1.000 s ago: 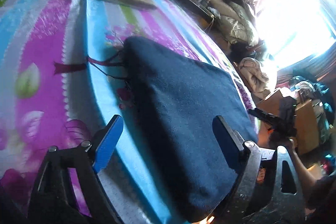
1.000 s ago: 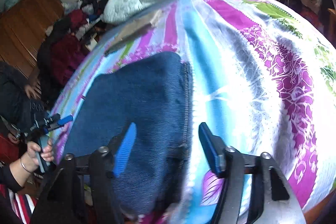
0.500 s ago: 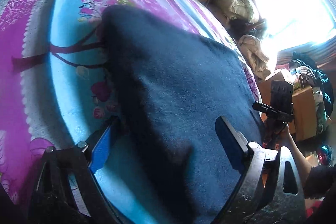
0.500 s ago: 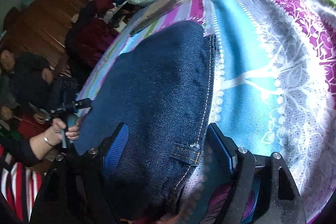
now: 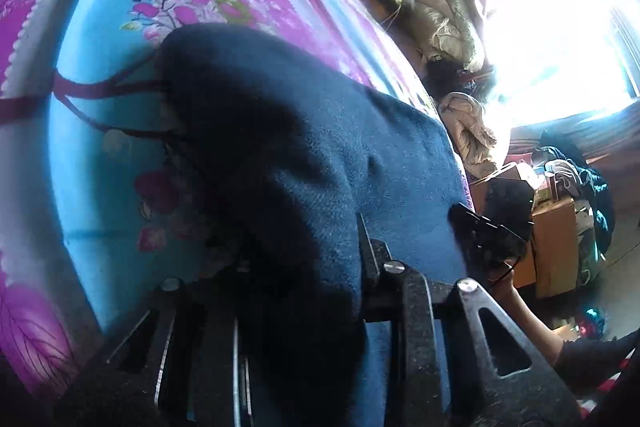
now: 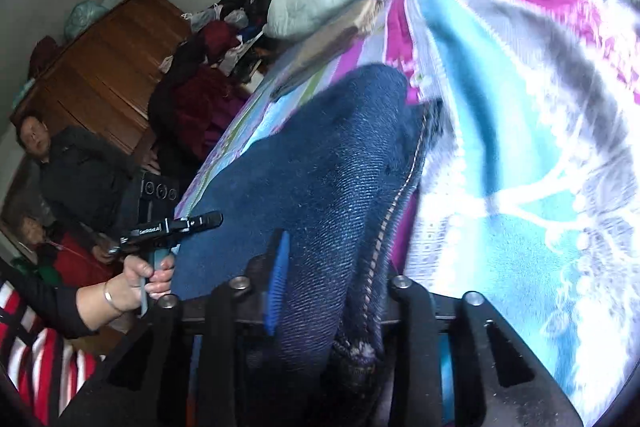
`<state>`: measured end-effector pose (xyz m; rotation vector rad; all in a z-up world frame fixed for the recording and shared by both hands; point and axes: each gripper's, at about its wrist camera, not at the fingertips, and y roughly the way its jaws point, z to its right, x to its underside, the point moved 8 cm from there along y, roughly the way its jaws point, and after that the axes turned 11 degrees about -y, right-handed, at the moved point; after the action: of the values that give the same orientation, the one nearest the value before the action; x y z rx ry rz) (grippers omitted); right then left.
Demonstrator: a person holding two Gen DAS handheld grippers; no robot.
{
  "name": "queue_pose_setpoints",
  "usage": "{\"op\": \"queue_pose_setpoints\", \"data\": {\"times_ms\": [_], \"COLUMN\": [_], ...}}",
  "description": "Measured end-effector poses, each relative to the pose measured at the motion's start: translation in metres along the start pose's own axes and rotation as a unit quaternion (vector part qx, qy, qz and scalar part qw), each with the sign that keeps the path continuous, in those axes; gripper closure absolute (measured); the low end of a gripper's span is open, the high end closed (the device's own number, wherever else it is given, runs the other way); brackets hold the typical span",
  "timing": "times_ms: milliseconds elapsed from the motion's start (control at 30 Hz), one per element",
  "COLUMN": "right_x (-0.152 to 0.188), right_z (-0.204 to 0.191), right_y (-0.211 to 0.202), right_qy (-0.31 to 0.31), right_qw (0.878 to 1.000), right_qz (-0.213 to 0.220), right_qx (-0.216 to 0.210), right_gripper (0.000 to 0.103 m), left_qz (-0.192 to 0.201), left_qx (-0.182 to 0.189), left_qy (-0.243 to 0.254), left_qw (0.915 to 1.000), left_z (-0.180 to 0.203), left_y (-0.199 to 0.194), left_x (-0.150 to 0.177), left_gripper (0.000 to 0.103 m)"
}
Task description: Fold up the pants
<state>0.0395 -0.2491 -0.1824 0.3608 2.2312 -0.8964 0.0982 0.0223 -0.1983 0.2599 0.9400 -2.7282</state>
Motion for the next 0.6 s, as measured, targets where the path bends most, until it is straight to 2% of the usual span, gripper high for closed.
{"op": "queue_pose_setpoints", "data": {"times_ms": [133, 233, 333, 400, 467, 533, 600], "right_x": [-0.024, -0.047, -0.064, -0.072, -0.074, -0.073, -0.066], "right_z": [-0.050, -0.095, -0.145, -0.169, -0.189, -0.200, -0.208], "right_y": [-0.010, -0.006, 0.026, 0.060, 0.106, 0.158, 0.204], "right_qy": [-0.047, -0.067, -0.095, -0.091, -0.082, -0.047, -0.047], "right_qw": [0.998, 0.997, 0.995, 0.995, 0.994, 0.994, 0.993], "right_qz": [0.020, 0.024, 0.006, -0.004, -0.014, -0.024, -0.038], "right_qx": [0.030, 0.016, -0.013, -0.042, -0.068, -0.097, -0.099], "right_gripper": [0.074, 0.074, 0.074, 0.074, 0.074, 0.075, 0.076], "left_qz": [0.014, 0.030, 0.056, 0.074, 0.086, 0.108, 0.120], "left_qx": [0.040, 0.064, 0.066, 0.052, 0.021, -0.027, -0.049], "left_qy": [-0.007, -0.011, -0.025, -0.030, -0.038, -0.038, -0.066], "left_qw": [0.9991, 0.9974, 0.9959, 0.9954, 0.9953, 0.9931, 0.9893], "left_z": [0.014, 0.022, 0.010, -0.006, -0.030, -0.061, -0.097], "left_y": [-0.015, -0.042, -0.087, -0.122, -0.161, -0.198, -0.227], "left_x": [-0.001, -0.004, -0.013, -0.022, -0.030, -0.036, -0.039], "left_gripper": [0.078, 0.079, 0.079, 0.078, 0.078, 0.078, 0.077]}}
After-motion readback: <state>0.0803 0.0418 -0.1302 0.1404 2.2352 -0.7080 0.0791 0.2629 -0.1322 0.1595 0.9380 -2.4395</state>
